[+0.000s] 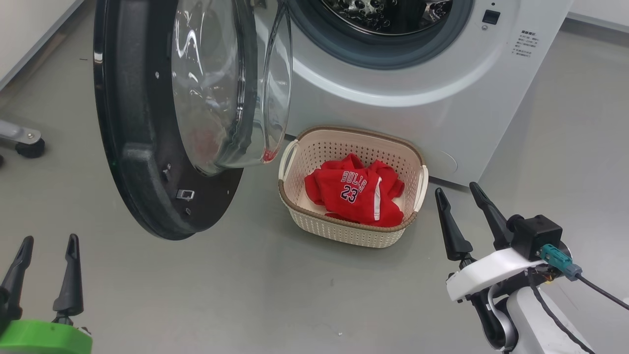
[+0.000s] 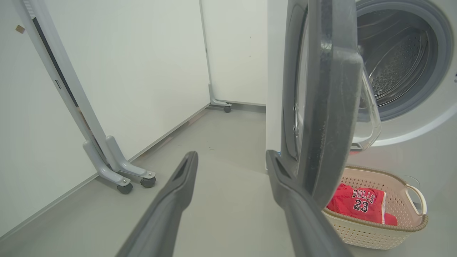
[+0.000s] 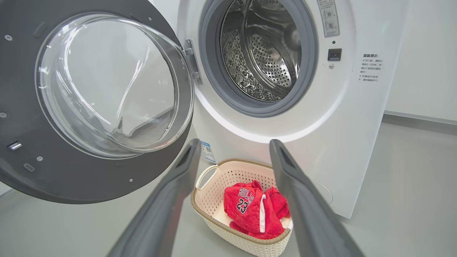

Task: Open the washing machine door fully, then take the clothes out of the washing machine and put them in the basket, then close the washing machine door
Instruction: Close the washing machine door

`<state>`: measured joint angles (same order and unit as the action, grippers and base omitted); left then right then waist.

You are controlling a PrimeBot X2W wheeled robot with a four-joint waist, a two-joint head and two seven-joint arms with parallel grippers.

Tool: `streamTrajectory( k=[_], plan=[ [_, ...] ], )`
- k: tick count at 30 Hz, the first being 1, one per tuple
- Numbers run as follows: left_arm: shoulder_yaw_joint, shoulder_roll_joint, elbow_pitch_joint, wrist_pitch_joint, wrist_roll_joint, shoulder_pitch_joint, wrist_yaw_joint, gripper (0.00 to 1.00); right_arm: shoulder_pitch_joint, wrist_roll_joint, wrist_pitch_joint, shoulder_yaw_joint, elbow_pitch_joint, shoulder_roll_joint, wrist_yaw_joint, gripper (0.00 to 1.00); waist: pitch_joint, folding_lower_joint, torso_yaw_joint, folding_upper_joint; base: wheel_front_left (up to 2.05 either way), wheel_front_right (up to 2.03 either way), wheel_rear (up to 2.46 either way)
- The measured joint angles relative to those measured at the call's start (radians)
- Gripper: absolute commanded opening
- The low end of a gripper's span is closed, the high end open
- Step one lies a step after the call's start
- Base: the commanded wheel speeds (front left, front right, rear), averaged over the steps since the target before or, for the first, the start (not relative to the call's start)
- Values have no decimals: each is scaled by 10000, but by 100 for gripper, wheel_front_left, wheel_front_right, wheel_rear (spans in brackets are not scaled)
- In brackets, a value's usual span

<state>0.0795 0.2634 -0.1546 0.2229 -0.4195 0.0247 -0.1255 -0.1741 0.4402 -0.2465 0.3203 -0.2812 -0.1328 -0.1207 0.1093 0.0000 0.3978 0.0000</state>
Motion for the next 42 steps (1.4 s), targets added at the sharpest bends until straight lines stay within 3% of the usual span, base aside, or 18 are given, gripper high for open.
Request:
streamTrajectory(
  k=[26,27,28,42],
  plan=[
    [-138,29,-324,171,88,-4,0,100,1,-2,0,31,-8,42,-2,100,13,0,46,0,0,0,0],
    [-163,42,-324,171,88,-5,0,46,1,-2,-2,29,-8,42,-2,100,16,0,50,0,0,0,0],
    [-203,67,-316,171,90,-5,0,0,1,-2,-2,29,-8,42,-2,100,19,0,53,0,0,0,0],
    [-136,527,23,174,-90,-190,0,0,1,-6,-10,-50,2,35,-2,100,163,0,83,0,0,0,0]
  ],
)
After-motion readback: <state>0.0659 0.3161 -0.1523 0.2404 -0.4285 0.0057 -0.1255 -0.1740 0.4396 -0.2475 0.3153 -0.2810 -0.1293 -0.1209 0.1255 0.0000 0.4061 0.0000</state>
